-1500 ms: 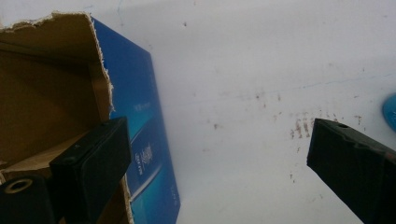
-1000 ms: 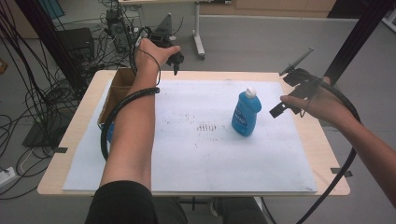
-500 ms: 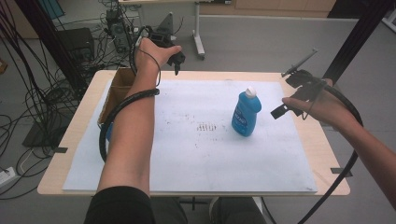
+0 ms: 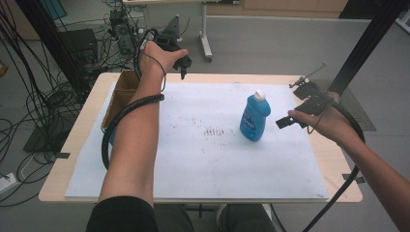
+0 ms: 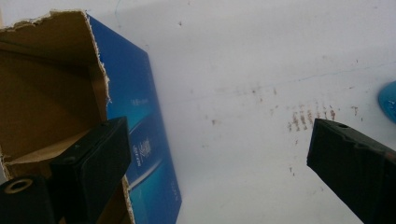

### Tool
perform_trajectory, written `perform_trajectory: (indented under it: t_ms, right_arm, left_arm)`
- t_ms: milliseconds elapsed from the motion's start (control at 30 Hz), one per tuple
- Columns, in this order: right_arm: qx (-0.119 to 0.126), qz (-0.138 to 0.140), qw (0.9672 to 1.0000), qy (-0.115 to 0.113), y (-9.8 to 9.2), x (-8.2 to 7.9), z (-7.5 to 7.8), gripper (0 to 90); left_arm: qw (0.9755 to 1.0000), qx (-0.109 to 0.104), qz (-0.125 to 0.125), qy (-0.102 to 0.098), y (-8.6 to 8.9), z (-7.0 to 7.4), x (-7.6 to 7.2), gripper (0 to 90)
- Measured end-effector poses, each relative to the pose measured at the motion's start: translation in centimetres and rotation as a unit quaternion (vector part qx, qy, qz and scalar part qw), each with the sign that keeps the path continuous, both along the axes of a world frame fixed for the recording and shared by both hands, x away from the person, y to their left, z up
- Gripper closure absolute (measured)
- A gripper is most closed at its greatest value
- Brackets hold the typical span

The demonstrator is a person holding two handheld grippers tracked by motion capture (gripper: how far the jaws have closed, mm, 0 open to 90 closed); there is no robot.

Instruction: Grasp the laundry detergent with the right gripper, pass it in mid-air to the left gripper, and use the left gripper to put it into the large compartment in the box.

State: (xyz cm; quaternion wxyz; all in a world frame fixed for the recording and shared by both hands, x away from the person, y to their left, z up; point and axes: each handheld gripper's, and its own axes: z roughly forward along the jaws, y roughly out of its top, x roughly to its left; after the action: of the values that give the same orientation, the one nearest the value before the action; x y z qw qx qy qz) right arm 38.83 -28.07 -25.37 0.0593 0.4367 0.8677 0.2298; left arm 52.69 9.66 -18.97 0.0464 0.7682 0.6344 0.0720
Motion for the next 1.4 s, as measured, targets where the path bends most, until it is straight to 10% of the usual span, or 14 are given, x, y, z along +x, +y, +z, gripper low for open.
perform_trajectory:
  t_ms: [1400]
  right_arm:
    - [0.112, -0.012, 0.9875, -0.11, 2.0, 1.5, -9.2, 3.3]
  left_arm:
    - [0.9998, 0.015, -0.015, -0.001, -0.7, -1.0, 0.5, 6.9]
